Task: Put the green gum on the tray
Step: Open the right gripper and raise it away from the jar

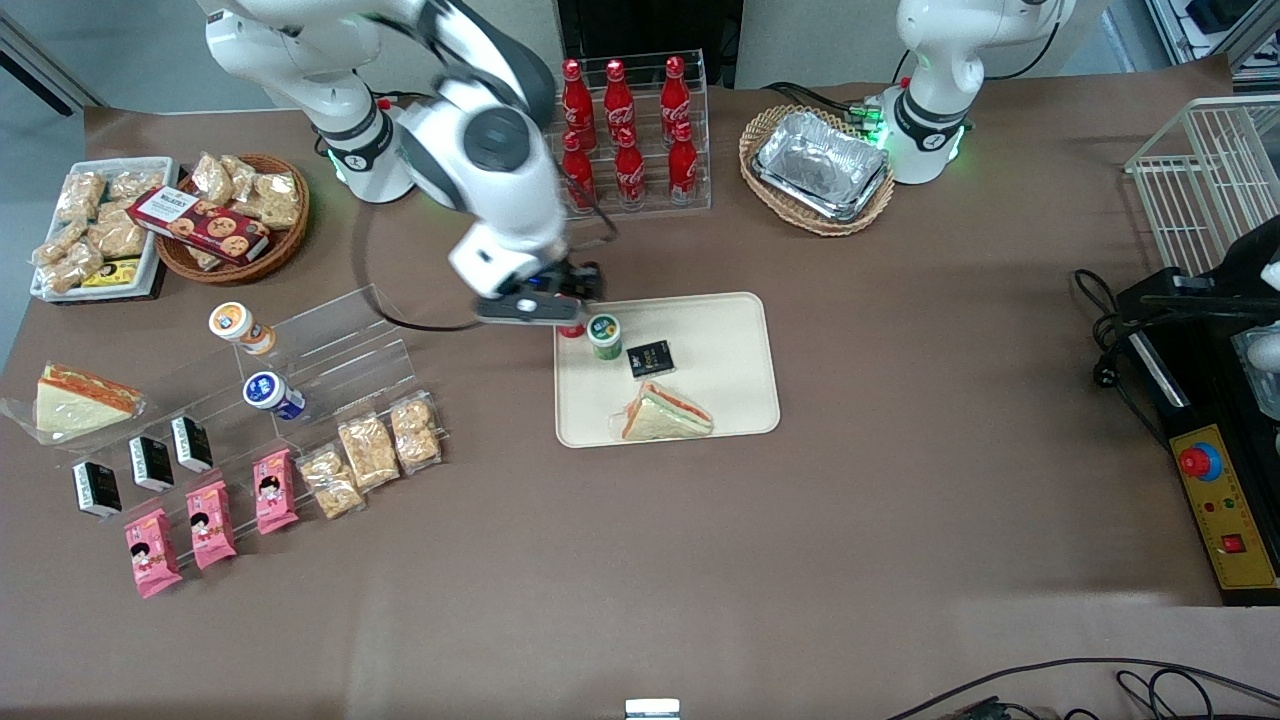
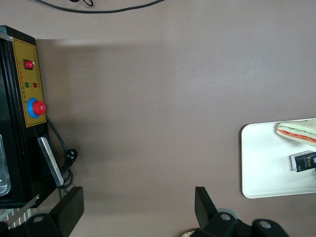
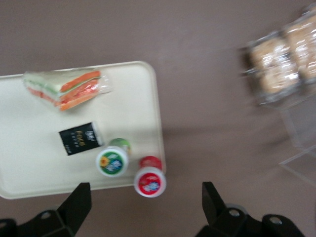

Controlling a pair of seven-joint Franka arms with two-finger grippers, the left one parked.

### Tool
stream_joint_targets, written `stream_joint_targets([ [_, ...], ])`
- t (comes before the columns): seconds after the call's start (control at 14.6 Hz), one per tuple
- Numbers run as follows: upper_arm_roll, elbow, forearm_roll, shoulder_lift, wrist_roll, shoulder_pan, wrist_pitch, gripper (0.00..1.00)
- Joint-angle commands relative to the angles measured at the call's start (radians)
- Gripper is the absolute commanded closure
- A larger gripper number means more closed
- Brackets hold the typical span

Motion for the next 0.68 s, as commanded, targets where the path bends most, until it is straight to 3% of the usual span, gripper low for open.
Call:
stream_joint_targets([
  [0.0, -0.194, 0.096, 0.088, -0.104, -0.321, -0.04, -0.216, 0.0],
  [0.34, -0.556, 0.147, 0.087, -0.162, -0.737, -0.037, -0.306, 0.0],
  [0.62, -0.657, 0.271, 0.076, -0.108, -0.787, -0.043, -0.307, 0.0],
])
